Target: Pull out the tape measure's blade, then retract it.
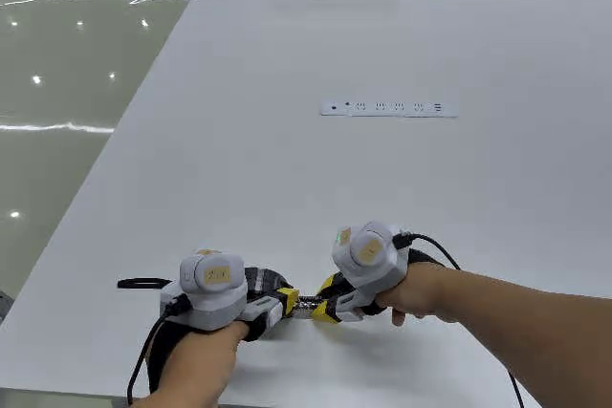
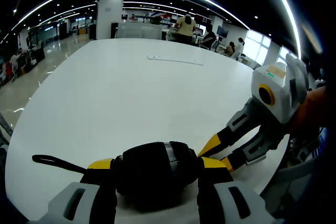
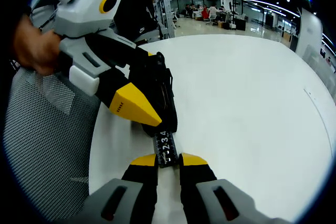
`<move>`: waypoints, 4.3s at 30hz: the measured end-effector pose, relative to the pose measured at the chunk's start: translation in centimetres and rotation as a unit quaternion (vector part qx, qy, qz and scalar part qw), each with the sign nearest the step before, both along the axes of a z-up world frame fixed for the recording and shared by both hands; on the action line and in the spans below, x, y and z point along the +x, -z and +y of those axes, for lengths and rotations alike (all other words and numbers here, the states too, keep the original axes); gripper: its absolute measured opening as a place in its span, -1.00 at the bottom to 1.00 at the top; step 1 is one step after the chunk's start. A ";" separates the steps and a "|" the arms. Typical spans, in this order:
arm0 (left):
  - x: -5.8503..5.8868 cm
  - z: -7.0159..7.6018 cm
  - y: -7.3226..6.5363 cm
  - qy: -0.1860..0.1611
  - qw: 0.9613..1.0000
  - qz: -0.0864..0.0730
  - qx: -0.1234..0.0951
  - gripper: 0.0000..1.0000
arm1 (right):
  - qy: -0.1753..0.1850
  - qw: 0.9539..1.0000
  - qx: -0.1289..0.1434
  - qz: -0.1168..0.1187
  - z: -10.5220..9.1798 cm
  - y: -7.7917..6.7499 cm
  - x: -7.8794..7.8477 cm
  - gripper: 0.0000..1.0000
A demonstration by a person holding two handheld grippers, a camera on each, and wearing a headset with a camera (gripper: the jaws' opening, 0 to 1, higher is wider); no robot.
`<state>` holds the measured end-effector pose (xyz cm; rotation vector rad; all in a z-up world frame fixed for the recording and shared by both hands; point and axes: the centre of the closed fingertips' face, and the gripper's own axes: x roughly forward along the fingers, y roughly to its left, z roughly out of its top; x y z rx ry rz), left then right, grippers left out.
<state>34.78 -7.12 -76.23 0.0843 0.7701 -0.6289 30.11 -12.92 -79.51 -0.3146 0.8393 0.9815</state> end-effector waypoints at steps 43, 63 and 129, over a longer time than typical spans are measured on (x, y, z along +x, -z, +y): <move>0.0 0.1 0.0 0.001 1.000 -0.003 0.000 0.17 | -0.051 0.998 -0.017 -0.011 1.8 0.3 0.8 -0.72; -0.1 0.0 -0.1 0.000 1.000 -0.002 -0.002 0.17 | -0.084 0.996 -0.041 -0.011 2.7 0.4 1.0 -0.72; 0.3 8.1 -6.6 0.165 0.981 -0.065 -0.084 1.00 | 0.299 0.947 0.005 -0.117 -21.3 -7.6 -12.9 0.81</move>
